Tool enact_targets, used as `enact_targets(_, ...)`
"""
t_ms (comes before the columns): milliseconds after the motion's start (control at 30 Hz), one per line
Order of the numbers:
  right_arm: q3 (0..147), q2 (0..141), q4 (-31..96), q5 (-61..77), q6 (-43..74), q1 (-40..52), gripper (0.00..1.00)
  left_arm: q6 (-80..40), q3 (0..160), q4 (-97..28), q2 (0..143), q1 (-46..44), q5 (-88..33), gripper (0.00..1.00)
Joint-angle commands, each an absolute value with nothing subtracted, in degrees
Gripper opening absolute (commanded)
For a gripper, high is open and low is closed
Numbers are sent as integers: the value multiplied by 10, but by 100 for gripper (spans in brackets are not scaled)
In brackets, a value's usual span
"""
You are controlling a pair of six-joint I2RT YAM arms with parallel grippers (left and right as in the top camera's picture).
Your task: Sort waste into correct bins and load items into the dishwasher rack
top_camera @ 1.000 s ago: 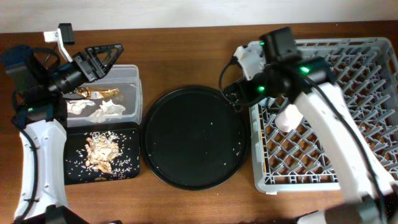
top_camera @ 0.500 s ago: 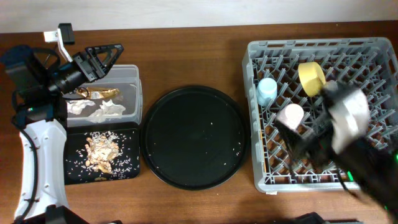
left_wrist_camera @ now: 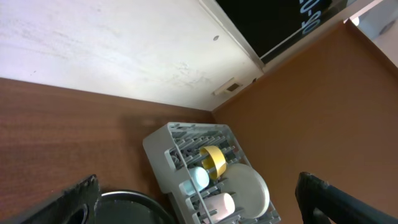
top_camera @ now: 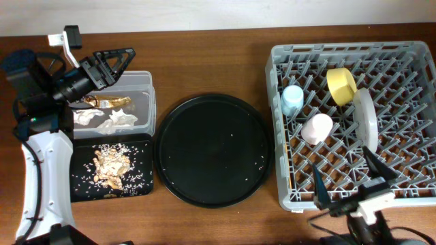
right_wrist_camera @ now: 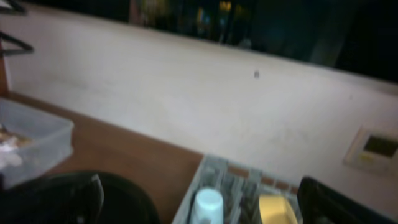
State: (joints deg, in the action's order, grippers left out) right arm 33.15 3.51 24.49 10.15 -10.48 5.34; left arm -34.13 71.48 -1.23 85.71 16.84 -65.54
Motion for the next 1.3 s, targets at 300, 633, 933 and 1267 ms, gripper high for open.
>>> enact_targets(300,70,2,-34,98,-89,44,98,-340,717,-11,856,171,-657,99)
enact_targets(633,3,2,-17,68,-63,45,98,-340,717,-11,856,171,-657,99)
enact_targets(933,3,2,24,8,-35,45,98,-340,717,-11,856,171,-657,99)
enact_targets(1267,3,2,43,-31,12,45,98,-340,717,-11,856,171,-657,99)
